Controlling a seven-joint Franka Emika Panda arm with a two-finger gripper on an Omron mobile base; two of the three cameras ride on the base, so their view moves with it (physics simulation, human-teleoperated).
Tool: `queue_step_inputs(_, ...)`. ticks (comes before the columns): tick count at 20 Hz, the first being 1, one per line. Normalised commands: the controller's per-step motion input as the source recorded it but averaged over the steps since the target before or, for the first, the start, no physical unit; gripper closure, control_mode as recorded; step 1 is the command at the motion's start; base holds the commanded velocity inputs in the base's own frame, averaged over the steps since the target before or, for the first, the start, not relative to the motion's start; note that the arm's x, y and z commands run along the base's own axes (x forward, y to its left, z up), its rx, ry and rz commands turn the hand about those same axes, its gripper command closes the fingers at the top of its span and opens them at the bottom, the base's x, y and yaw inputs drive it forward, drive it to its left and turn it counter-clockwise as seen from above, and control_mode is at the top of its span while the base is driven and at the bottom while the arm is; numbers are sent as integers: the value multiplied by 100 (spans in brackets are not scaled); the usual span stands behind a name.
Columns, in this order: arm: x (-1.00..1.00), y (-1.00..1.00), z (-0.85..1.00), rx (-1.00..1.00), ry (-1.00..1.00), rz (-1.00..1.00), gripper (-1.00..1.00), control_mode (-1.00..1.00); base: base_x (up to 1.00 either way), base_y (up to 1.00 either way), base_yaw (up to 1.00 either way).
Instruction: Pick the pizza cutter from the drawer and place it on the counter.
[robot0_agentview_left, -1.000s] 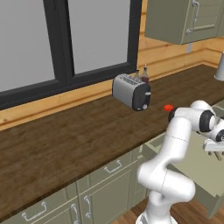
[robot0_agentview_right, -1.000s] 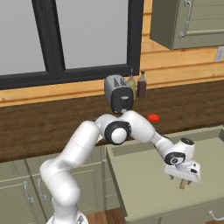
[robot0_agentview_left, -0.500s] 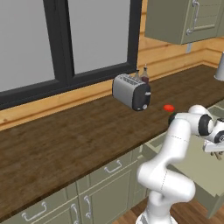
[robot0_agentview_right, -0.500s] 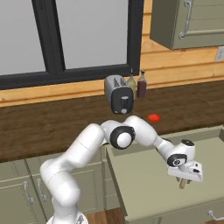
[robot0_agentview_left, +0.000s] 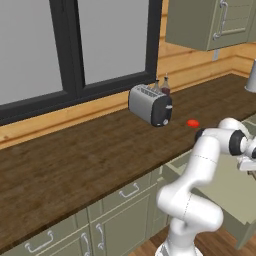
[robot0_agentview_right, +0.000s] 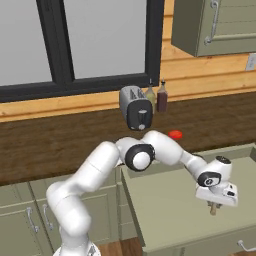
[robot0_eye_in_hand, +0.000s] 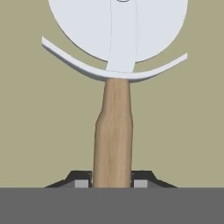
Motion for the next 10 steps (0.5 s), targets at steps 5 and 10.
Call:
queue_step_inputs(5, -48, 86, 100, 0, -21, 1, 100, -100, 0, 0, 0)
queue_step_inputs(10, -1, 100, 100, -3, -20, 0, 100, -100, 0, 0, 0)
